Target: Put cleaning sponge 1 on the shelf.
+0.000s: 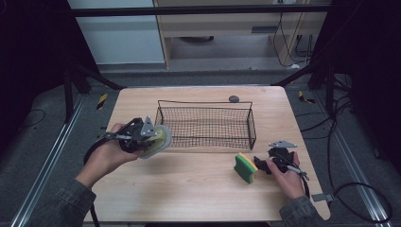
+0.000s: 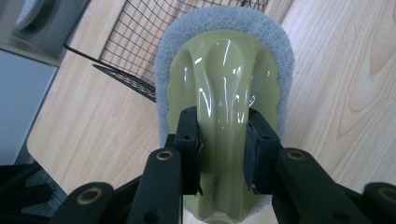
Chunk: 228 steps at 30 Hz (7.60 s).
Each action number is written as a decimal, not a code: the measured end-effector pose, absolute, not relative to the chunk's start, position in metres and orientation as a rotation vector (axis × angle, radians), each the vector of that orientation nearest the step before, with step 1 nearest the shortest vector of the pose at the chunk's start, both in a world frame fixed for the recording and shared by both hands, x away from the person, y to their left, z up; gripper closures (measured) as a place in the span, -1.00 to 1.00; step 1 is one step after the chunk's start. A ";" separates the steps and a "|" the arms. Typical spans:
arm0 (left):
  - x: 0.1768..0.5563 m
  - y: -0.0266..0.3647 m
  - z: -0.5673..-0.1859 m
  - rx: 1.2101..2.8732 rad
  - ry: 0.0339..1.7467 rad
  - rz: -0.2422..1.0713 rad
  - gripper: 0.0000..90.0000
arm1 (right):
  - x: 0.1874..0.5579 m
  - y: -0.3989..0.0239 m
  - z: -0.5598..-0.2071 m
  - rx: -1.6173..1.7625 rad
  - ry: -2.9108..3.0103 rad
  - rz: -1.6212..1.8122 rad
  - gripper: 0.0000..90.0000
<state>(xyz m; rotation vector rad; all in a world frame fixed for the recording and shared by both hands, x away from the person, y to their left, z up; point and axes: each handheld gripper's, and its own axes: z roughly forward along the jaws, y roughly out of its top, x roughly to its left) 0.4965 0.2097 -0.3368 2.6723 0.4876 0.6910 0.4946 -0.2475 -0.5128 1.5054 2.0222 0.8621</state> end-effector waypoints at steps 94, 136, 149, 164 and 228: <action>0.581 0.138 -0.354 2.741 0.155 0.933 0.56 | 0.493 -0.251 -0.513 1.495 2.029 0.867 -0.98; 0.592 0.144 -0.383 2.806 0.172 0.845 0.56 | 0.493 -0.251 -0.513 1.493 2.029 0.868 -0.98; 0.596 0.144 -0.392 2.816 0.189 0.806 0.56 | 0.493 -0.251 -0.513 1.494 2.029 0.868 -0.98; 0.605 0.146 -0.401 2.844 0.218 0.737 0.56 | 0.493 -0.251 -0.513 1.497 2.028 0.868 -0.98; 0.610 0.141 -0.401 2.796 0.318 0.609 0.42 | 0.493 -0.251 -0.513 1.498 2.029 0.868 -0.98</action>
